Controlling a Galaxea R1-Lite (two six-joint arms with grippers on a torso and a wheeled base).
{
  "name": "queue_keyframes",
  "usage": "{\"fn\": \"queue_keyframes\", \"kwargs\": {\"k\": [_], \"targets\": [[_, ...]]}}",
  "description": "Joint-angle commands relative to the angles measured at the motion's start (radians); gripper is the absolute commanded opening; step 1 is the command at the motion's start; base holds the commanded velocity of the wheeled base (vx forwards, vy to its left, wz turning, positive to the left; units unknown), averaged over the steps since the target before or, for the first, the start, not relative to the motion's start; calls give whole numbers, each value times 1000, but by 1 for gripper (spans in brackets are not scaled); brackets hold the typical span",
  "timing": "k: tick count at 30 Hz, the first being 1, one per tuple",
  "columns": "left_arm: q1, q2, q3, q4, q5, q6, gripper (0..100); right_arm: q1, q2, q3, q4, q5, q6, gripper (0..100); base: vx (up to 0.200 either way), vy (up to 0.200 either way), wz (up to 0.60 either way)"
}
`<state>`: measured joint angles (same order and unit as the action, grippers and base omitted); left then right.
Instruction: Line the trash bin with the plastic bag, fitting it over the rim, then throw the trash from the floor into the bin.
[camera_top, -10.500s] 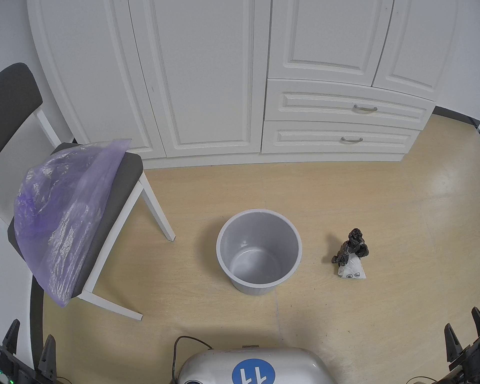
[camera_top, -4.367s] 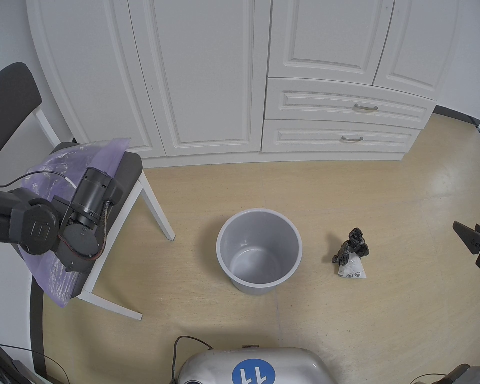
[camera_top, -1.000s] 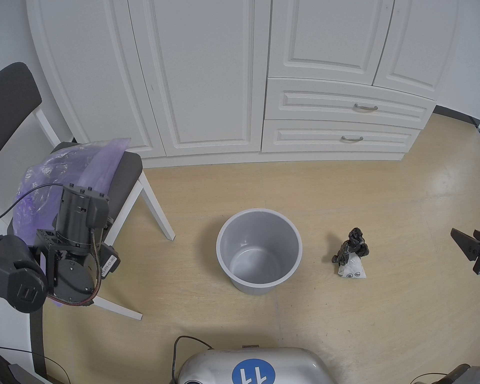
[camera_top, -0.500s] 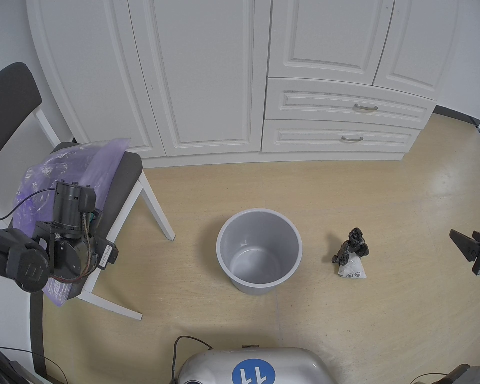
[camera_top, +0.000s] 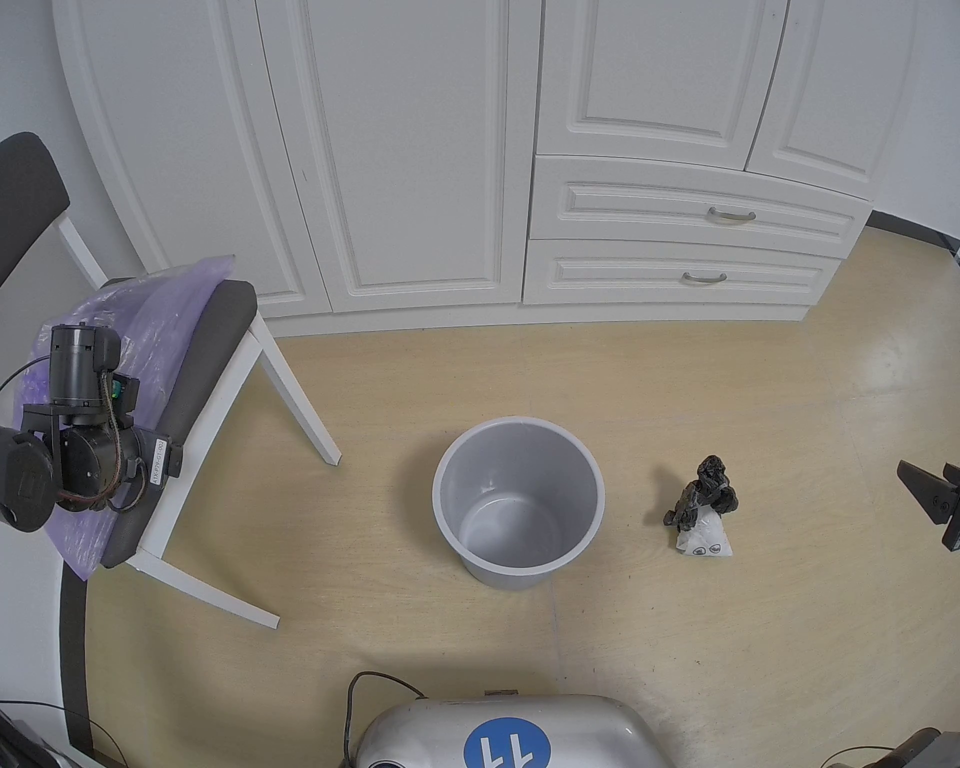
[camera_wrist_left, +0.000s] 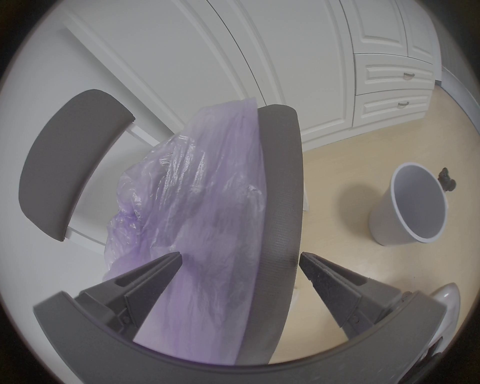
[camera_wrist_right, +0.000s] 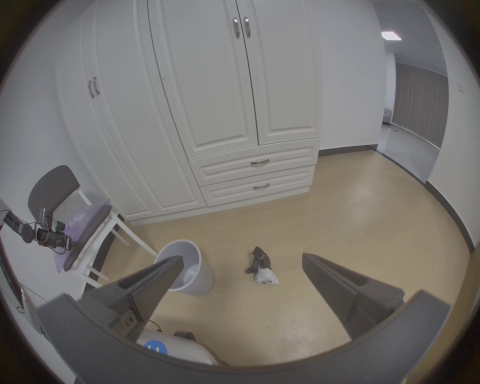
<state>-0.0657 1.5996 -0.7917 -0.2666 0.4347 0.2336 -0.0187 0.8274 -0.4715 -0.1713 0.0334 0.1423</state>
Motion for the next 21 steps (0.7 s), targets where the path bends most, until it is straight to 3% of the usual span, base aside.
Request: {"fn": "queue_keyframes", "kwargs": {"k": [1,6,18,21], "targets": [[1,-36,-9,23,-21,-11,100,-1,2,1,-1,0,0,100,0,0,0],[-22,-92,-26,87,-48,-14,100,-1,2,1,-1,0,0,100,0,0,0],[-98,-119,-27,78,-22,18,100,-1,1,1,-1,0,0,100,0,0,0],[-166,-118,-21,76,85,105,100,-1,2,1,-1,0,0,100,0,0,0]]}}
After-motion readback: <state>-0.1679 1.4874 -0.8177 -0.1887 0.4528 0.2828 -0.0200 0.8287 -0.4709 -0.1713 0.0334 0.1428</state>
